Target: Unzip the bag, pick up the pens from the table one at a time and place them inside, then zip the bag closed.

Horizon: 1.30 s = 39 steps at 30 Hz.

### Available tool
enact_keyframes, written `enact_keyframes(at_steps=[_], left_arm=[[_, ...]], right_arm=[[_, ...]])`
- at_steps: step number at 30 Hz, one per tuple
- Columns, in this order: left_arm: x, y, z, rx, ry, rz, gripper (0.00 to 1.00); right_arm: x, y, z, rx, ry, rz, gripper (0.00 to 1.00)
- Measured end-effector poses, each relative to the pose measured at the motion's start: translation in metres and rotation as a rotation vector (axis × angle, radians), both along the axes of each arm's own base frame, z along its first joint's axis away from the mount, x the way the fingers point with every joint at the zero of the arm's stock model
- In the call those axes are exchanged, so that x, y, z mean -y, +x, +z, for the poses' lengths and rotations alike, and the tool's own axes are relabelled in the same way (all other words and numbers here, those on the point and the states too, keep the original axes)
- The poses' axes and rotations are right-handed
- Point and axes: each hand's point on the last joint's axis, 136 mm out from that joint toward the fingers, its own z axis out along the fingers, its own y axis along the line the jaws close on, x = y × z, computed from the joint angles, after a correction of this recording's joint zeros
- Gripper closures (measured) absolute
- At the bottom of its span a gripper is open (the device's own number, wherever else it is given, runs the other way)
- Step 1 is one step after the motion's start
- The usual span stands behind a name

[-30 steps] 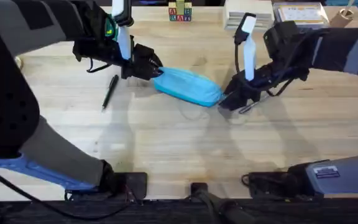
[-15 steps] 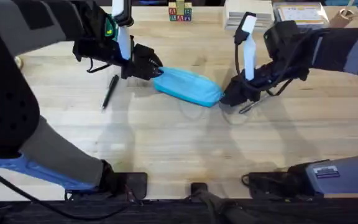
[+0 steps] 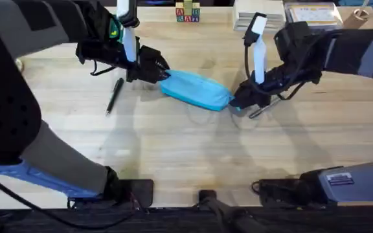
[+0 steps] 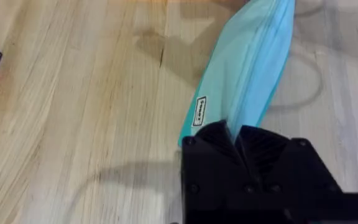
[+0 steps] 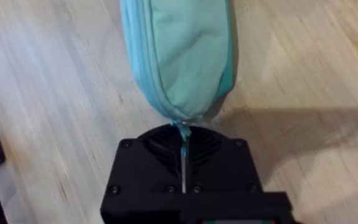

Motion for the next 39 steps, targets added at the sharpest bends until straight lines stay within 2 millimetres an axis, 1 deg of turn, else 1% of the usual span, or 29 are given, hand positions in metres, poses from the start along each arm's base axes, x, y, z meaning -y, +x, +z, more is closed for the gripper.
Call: enact_keyframes(at_steps=[9, 11, 17, 29, 39], left_arm=[[0.000, 0.000, 0.000, 0.000, 0.000, 0.000, 0.958], [0.000, 0.000, 0.000, 0.000, 0.000, 0.000, 0.958], [0.000, 0.000, 0.000, 0.000, 0.001, 0.000, 0.958], [0.000, 0.000, 0.000, -0.001, 0.001, 0.000, 0.958], [0.000, -0.001, 0.000, -0.004, 0.001, 0.000, 0.958]], right_arm=[[0.000, 0.000, 0.000, -0.023, 0.000, -0.032, 0.972], [0.001, 0.001, 0.004, -0.053, -0.003, -0.066, 0.972], [0.001, 0.002, 0.020, -0.102, -0.013, -0.091, 0.971], [0.000, 0.009, 0.052, -0.126, -0.018, -0.101, 0.971], [-0.002, 0.020, 0.065, -0.110, -0.008, -0.133, 0.972]])
